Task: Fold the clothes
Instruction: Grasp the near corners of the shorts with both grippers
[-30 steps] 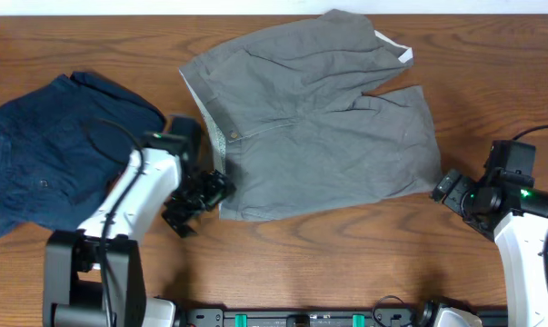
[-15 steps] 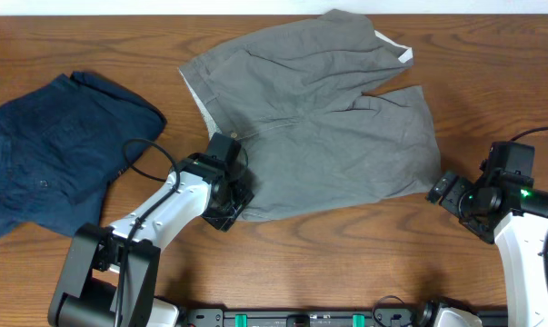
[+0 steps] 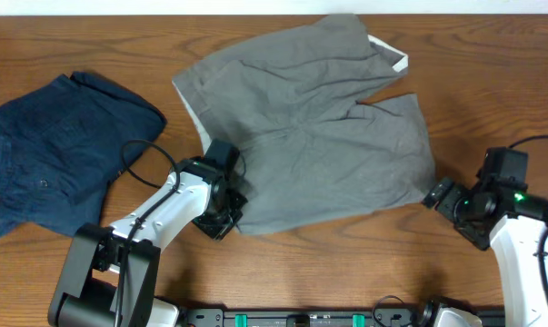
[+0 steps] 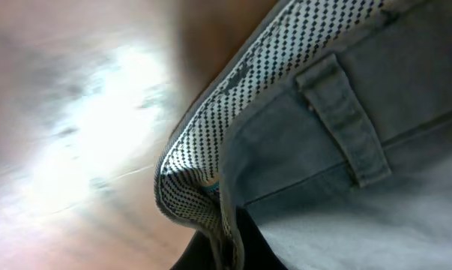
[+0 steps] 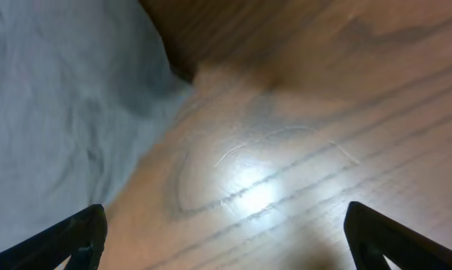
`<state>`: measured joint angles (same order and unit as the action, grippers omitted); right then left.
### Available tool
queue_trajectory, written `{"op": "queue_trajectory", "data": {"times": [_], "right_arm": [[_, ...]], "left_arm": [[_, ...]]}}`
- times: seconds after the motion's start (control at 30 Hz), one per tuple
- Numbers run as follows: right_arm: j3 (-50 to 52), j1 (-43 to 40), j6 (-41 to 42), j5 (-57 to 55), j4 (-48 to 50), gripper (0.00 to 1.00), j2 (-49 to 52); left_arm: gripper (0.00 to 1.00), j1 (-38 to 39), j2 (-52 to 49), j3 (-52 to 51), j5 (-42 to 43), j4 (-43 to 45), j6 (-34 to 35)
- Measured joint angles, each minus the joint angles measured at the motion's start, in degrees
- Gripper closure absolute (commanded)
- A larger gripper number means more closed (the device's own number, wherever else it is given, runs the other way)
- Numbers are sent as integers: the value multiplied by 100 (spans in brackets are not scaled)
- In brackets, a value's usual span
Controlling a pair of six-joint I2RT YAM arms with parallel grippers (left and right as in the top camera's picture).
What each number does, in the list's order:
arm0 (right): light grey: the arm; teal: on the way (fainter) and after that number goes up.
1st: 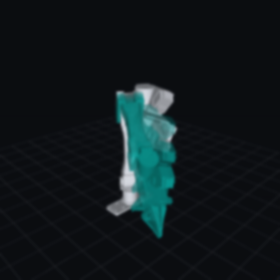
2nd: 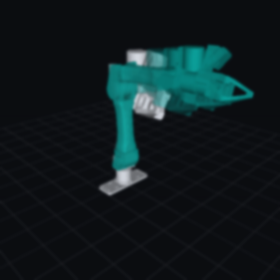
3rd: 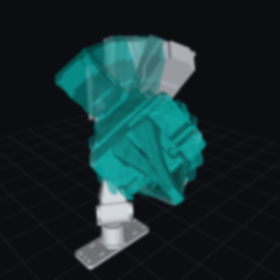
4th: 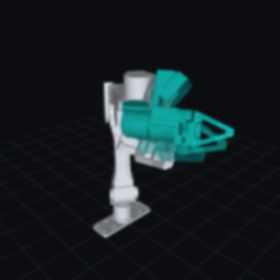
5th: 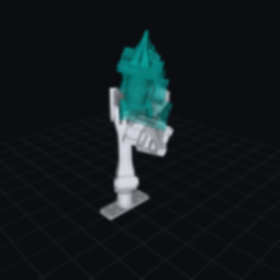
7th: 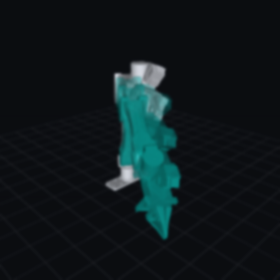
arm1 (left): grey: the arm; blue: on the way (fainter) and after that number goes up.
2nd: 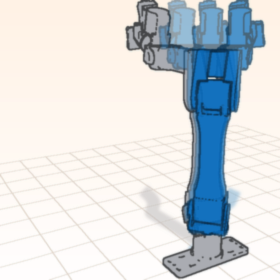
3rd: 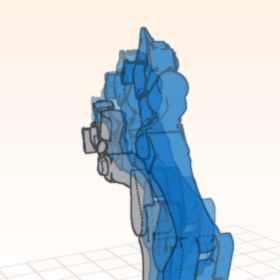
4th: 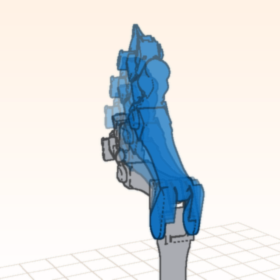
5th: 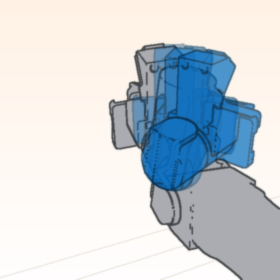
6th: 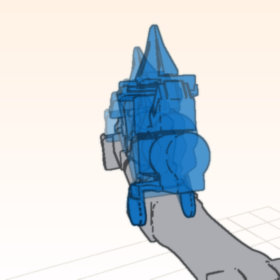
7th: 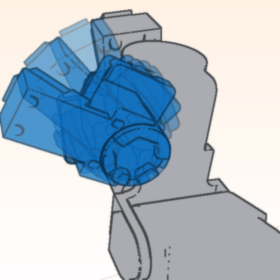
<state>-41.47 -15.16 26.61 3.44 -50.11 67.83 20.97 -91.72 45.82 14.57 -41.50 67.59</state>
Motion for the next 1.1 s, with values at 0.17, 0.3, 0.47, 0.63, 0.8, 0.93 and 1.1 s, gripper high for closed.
{"op": "queue_trajectory", "data": {"times": [0.17,0.3,0.47,0.63,0.8,0.93,1.1], "right_arm": [[704,7,179,634,852,9,7],[1231,48,577,876,1515,27,83],[1670,122,1126,1010,2610,46,144],[1801,212,1517,981,2876,92,166],[1814,212,1679,855,2900,99,170],[1716,212,1482,780,2599,99,168],[754,223,1176,455,1141,99,109]], "left_arm": [[94,0,0,-4,-9,-398,-201],[94,0,0,-7,-20,-590,-350],[94,0,0,-7,-24,-610,-487],[94,0,0,-7,-39,-608,-511],[94,0,0,-7,-39,-605,-704],[94,0,55,-4,-44,-710,-968],[94,4,728,72,-39,-1099,-1488]]}}
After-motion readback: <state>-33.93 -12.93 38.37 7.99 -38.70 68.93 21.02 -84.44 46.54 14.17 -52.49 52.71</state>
